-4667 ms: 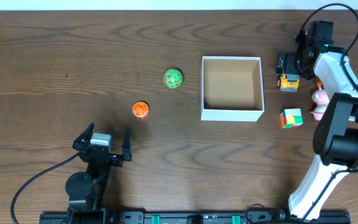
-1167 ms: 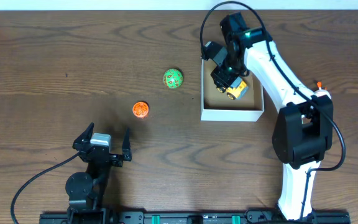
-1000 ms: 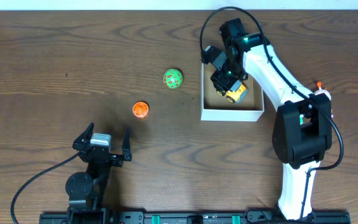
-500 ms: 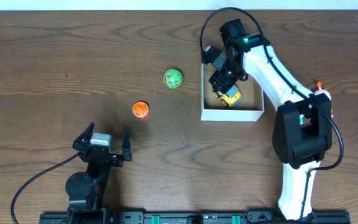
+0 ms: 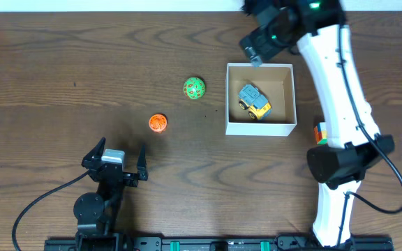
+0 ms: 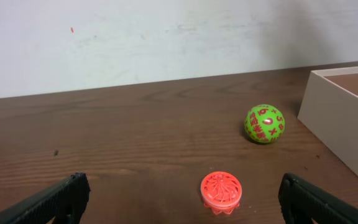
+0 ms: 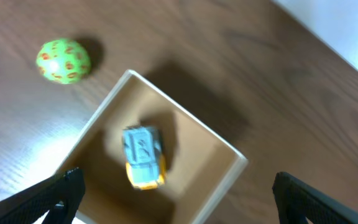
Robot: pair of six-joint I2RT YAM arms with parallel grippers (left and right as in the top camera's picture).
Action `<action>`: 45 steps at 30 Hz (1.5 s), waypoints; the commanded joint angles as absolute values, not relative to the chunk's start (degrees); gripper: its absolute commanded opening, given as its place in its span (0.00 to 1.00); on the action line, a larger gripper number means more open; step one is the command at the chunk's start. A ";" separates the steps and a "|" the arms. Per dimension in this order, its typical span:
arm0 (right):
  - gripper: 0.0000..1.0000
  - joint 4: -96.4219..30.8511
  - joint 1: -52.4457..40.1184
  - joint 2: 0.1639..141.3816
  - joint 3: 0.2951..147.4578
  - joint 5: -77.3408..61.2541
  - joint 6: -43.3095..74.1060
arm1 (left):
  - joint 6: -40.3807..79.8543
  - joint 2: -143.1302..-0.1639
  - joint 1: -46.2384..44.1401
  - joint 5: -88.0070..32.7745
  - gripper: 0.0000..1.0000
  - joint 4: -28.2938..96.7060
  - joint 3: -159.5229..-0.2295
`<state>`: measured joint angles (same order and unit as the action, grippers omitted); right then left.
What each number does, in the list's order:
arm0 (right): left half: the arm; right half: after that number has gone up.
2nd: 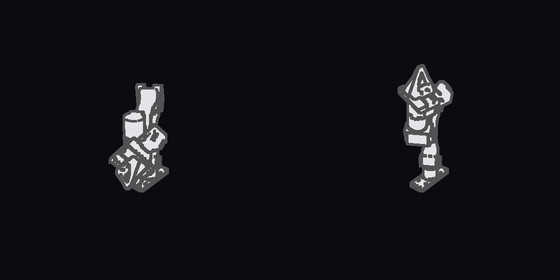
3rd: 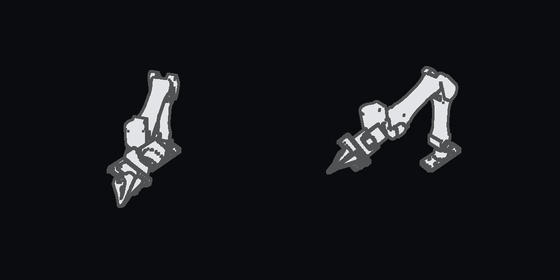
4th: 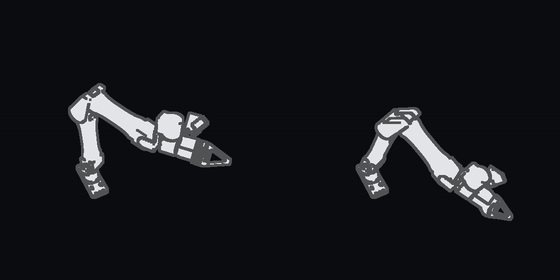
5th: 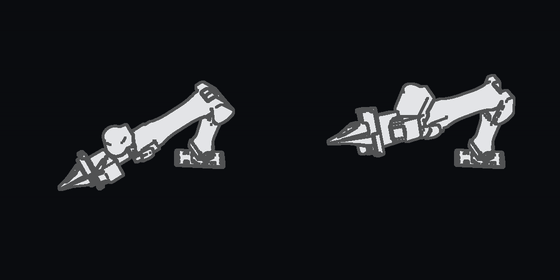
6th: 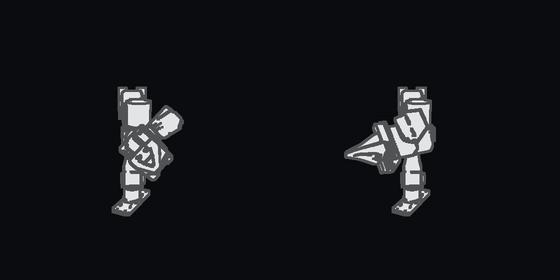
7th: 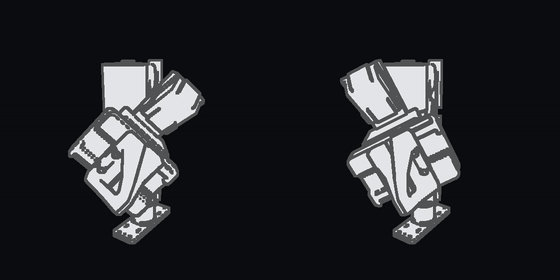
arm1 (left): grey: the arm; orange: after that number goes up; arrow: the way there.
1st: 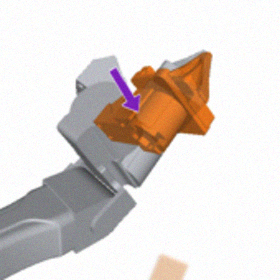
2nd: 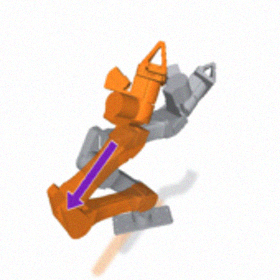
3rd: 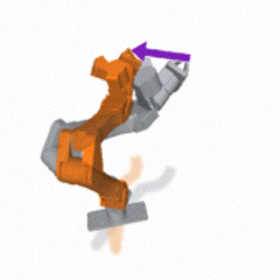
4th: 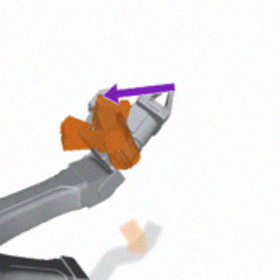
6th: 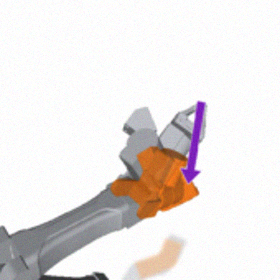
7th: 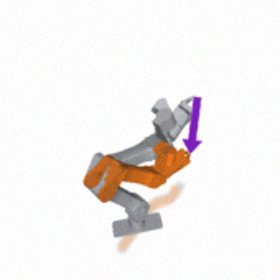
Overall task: Pack container
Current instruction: 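Move the right gripper to the colour cube and grasp it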
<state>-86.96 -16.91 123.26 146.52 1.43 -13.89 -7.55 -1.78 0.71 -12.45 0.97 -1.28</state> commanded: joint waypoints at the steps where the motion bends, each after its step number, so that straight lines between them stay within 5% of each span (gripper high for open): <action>1: 0.99 -91.31 -13.80 123.09 152.24 7.53 -5.82 | -7.90 -1.74 0.99 -12.84 0.98 2.79 -0.23; 12: 0.99 -97.34 -5.08 121.84 150.85 1.41 -0.67 | -7.90 -1.74 0.99 -12.84 0.98 2.79 -0.23; 22: 0.99 -96.75 0.71 105.62 116.44 5.54 -0.43 | -7.90 -1.74 0.99 -12.84 0.98 2.79 -0.23; 35: 0.99 -75.57 16.19 101.03 94.13 -0.43 -5.87 | -7.90 -1.74 0.99 -12.84 0.98 2.79 -0.23; 45: 0.99 -64.05 14.55 101.67 77.80 -1.98 -6.74 | -7.90 -1.74 0.99 -12.84 0.98 2.81 -0.23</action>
